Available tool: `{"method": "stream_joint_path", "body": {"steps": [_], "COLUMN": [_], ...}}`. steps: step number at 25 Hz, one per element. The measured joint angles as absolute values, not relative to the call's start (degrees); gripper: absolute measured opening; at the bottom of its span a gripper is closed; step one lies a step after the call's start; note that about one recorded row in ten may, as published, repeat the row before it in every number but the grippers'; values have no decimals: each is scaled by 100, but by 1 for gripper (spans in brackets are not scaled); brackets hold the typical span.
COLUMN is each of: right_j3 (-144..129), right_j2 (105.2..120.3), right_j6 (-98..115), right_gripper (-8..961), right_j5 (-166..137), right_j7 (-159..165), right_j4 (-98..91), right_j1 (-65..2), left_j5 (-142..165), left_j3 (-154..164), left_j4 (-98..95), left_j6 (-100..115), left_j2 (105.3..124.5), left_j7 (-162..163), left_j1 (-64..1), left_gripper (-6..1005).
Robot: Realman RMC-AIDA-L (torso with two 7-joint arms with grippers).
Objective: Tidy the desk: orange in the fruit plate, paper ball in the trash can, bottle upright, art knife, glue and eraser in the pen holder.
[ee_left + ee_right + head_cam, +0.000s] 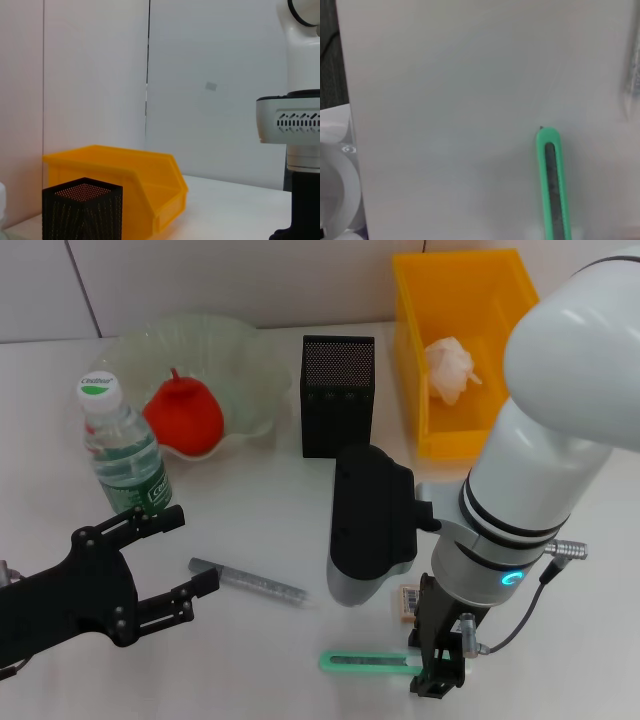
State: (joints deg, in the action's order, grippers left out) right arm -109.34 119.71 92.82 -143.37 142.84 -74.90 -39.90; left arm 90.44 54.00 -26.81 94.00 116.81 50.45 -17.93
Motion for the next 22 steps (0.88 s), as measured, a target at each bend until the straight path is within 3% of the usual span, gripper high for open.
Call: {"method": "stream_joint_path", "body": {"steps": [7, 22], "right_j3": [-10926, -11007], "right_j2": [11971, 11971], "right_j6": [9277, 9281], "right_gripper": [387, 298], "right_j5": [-14341, -14352], "right_j7": [14298, 14290], "right_j4": [-7487, -7367], "right_j1": [-4003, -4055], "left_j5": [9044, 9043], "left_j3": [5417, 5427], "left_j4": [-2681, -2681], "left_j6": [9404, 9404], "left_j2": [11681, 11688], "left_j7": [5045, 5045], "left_j1": [-1803, -1819], "left_gripper": [797, 796]}}
